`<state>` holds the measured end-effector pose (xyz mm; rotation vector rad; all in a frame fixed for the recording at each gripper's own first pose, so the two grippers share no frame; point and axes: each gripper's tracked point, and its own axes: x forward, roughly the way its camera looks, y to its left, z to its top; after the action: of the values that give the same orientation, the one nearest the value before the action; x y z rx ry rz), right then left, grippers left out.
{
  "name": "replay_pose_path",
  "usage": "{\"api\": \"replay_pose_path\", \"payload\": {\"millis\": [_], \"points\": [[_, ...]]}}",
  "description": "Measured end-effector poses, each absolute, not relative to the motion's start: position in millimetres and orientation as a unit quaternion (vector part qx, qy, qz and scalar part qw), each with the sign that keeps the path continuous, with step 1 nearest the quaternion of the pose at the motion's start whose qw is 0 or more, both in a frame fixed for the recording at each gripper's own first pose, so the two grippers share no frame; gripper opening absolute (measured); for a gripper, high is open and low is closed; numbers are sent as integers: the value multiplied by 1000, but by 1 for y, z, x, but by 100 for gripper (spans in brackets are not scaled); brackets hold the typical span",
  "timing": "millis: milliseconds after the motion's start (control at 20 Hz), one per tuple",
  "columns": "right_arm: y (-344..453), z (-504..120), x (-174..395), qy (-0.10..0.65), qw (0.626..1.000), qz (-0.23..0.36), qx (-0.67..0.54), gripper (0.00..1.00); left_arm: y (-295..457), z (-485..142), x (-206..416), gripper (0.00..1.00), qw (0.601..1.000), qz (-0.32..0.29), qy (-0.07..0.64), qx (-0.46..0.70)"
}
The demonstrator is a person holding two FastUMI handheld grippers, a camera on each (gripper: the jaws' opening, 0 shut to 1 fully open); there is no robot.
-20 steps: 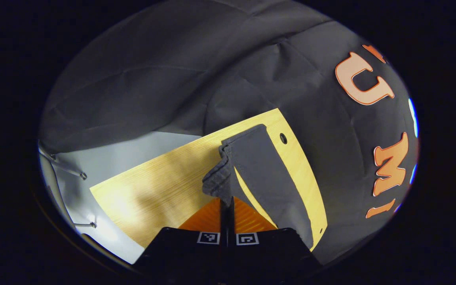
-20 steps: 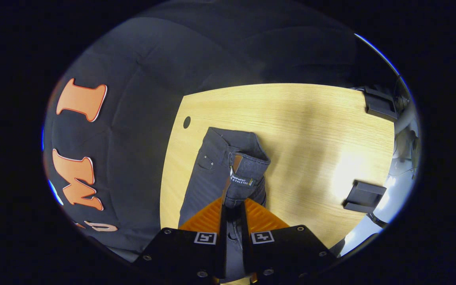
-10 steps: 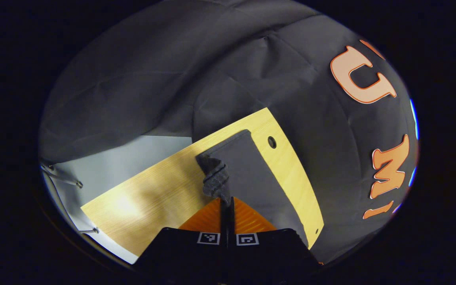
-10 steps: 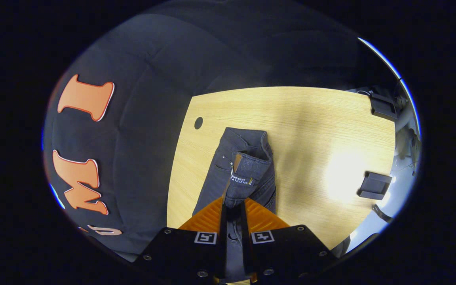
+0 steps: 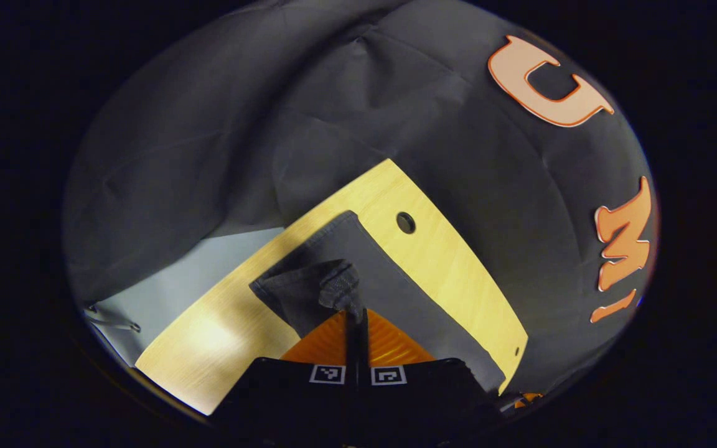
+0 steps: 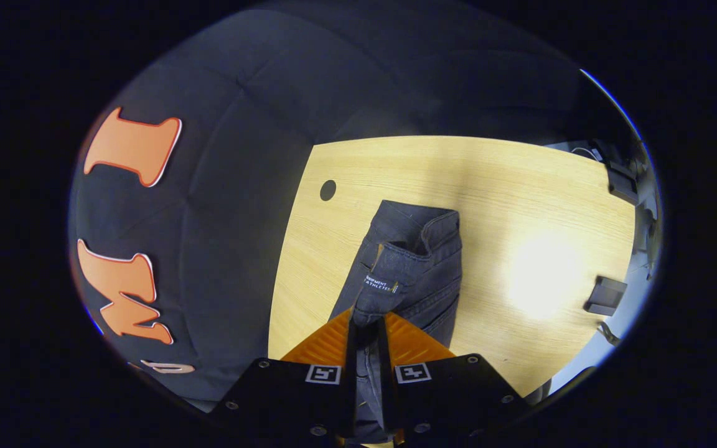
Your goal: Grasp the waist and the cuffs of the jeans and fold them to make the two legs overlap; first hold the waist and fold one-third of the jeans toward the cuffs, then hold the cuffs and fold the remaining one-third in the same direction to finish folding.
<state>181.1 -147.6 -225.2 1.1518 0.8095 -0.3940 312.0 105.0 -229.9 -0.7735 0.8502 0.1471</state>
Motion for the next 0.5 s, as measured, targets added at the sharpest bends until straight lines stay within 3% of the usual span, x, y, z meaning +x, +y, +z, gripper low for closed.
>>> {"api": "replay_pose_path", "payload": {"millis": [500], "points": [[-156, -278, 278, 403, 722, -180, 532, 18, 109, -269, 380, 1, 826, 109, 454, -316]]}}
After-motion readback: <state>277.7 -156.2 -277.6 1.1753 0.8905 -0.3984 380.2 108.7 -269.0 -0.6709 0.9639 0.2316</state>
